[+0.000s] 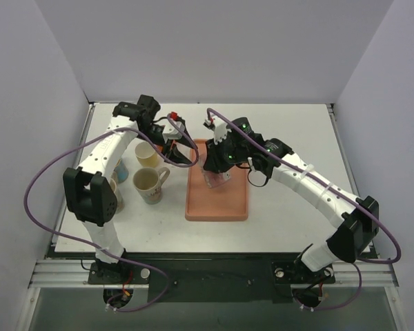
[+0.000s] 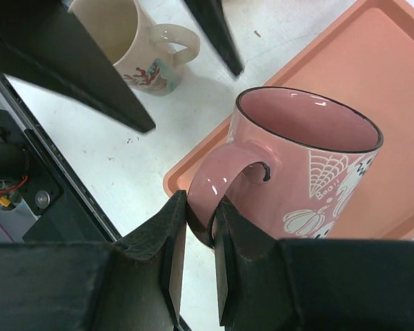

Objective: Turn the mug right side up

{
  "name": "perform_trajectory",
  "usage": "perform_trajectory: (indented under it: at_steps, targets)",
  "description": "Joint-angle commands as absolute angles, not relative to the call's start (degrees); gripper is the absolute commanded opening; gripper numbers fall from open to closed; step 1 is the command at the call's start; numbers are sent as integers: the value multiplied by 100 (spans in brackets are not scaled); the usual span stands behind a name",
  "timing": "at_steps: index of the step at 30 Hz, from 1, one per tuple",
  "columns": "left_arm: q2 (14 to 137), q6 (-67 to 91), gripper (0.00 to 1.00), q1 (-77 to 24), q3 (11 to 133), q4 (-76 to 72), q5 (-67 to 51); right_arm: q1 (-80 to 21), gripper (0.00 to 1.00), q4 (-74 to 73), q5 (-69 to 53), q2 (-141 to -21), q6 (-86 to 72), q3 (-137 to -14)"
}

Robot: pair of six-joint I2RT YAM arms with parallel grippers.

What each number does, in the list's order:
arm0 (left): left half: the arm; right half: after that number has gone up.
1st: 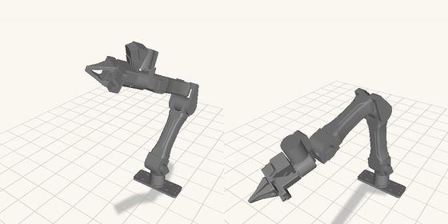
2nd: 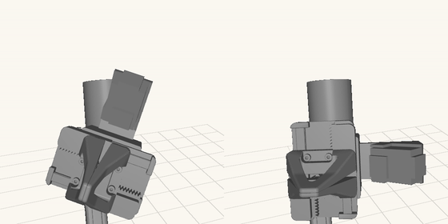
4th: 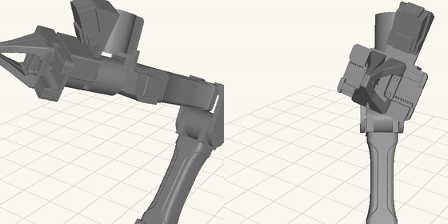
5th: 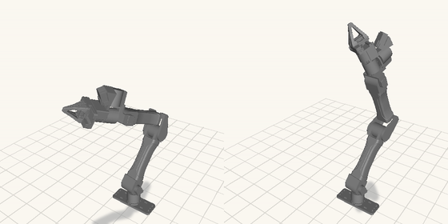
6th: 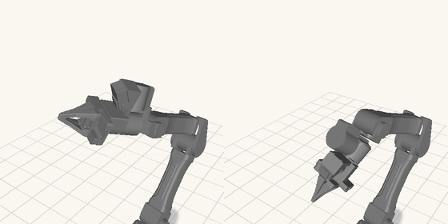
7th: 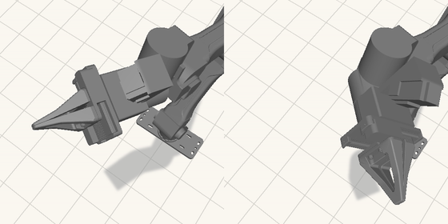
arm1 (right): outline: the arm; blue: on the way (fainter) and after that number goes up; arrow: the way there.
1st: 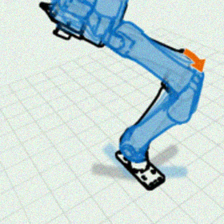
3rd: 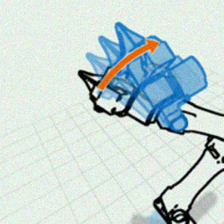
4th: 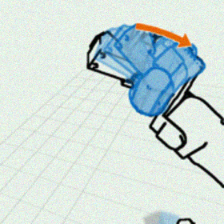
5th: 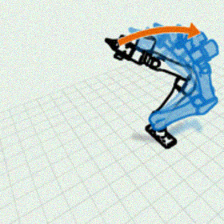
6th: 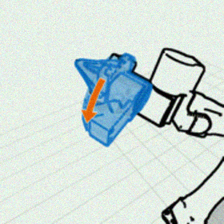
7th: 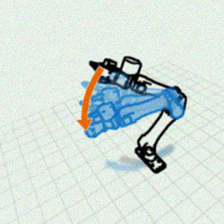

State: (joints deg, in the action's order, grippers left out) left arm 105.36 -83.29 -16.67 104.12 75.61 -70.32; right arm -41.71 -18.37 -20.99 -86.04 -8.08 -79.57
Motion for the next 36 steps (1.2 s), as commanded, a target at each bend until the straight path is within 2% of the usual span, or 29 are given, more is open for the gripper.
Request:
perform_trajectory:
  at_steps: [1,3,5,9,17,23,29,31,32,33,35,36]
  targets:
    - [10502,-8623,66,-1890,9941,9140,-7259,-4210,0,-1336,-2118,-8165,-633,-8261]
    - [10730,-8343,69,-1898,10193,9141,-7418,-4271,0,-1371,-2101,-8182,-615,-8314]
    - [10889,-8166,80,-1898,10449,9158,-7549,-4306,0,-1371,-2074,-8183,-589,-8332]
    - [11013,-8069,84,-1881,10626,9158,-7760,-4324,0,-1389,-2022,-8165,-571,-8279]
    - [11073,-8008,85,-1687,10784,9158,-7656,-4324,0,-1327,-1925,-8165,-589,-8138]
    - [11215,-8095,85,-2161,10652,9158,-7497,-4333,0,-1310,-1960,-8235,-580,-8279]
    - [11540,-7884,83,-2127,10863,9158,-7541,-4342,0,-1309,-1934,-8218,-571,-8227]
    - [11505,-7849,73,-2197,10785,9158,-7488,-4333,0,-1301,-1925,-8183,-545,-8192]
    - [11461,-7814,57,-2249,10775,9158,-7471,-4333,0,-1275,-1916,-8200,-545,-8183]
    - [11470,-7761,47,-2285,10741,9158,-7453,-4333,0,-1266,-1899,-8200,-528,-8148]
    - [11409,-7708,1,-2320,10679,9132,-7444,-4333,0,-1239,-1890,-8174,-510,-8130]
    - [11382,-7708,0,-2320,10670,9132,-7444,-4333,0,-1248,-1881,-8165,-501,-8121]
